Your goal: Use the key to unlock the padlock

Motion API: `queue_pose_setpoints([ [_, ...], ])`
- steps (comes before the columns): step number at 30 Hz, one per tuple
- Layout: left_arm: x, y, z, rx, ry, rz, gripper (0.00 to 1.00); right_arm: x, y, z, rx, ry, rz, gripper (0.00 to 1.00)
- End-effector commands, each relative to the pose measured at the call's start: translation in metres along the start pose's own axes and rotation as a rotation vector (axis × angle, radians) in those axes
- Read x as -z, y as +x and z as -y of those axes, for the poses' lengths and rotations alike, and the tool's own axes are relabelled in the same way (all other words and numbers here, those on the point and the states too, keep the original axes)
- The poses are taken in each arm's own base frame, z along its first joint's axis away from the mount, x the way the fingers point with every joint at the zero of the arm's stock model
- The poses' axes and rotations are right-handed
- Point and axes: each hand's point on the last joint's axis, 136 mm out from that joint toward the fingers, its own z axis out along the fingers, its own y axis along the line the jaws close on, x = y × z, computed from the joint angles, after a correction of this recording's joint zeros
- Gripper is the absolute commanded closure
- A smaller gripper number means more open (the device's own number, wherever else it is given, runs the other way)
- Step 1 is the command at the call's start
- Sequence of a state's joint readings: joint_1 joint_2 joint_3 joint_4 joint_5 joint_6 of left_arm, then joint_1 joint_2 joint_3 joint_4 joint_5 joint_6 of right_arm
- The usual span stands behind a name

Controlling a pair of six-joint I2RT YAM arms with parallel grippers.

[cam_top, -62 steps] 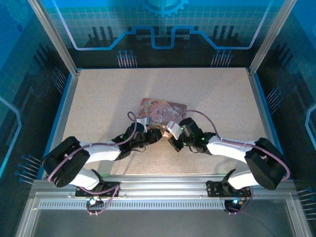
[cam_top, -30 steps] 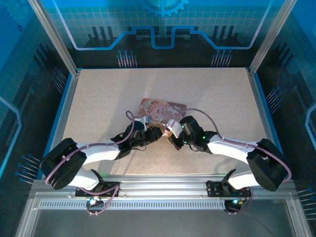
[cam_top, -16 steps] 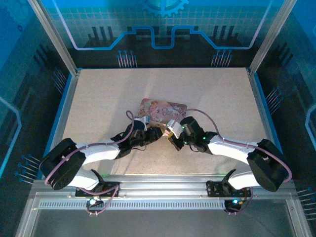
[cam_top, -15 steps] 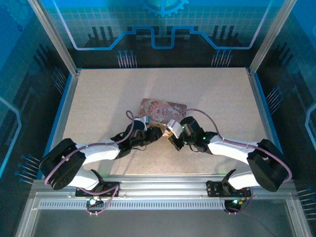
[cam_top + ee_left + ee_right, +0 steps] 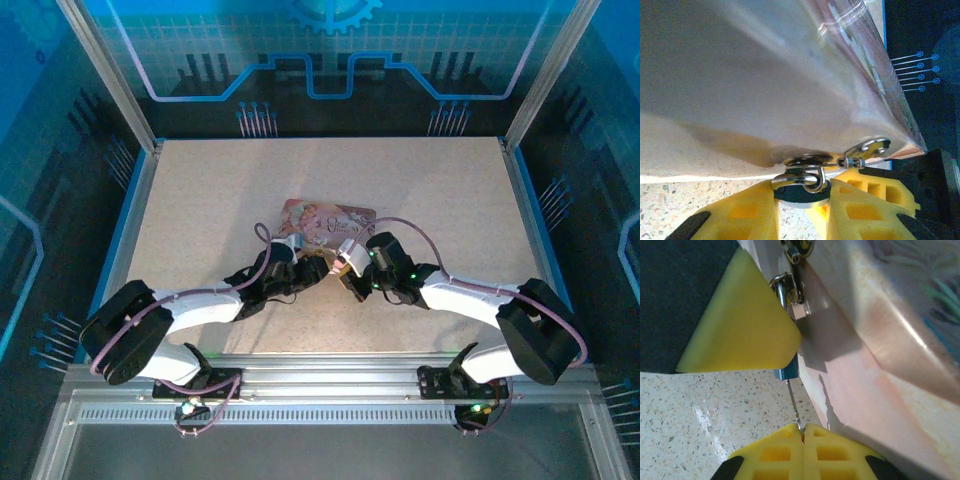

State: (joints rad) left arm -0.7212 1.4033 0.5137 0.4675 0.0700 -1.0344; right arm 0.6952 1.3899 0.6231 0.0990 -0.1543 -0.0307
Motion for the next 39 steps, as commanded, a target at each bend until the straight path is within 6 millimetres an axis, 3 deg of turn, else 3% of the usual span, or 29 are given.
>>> queue_pose_setpoints([
  [1, 0.009, 0.001, 0.050, -0.033, 0.164, -0.039, 0.75, -0.002, -0.013, 0.004, -0.005, -0.011, 0.038, 0.99],
  [24, 0.004, 0.003, 0.048, -0.027, 0.163, -0.049, 0.75, -0.010, -0.027, 0.001, -0.028, -0.049, 0.047, 0.98],
  [39, 0.003, 0.005, 0.048, -0.021, 0.170, -0.055, 0.75, -0.011, -0.054, -0.001, -0.027, -0.049, 0.150, 0.99],
])
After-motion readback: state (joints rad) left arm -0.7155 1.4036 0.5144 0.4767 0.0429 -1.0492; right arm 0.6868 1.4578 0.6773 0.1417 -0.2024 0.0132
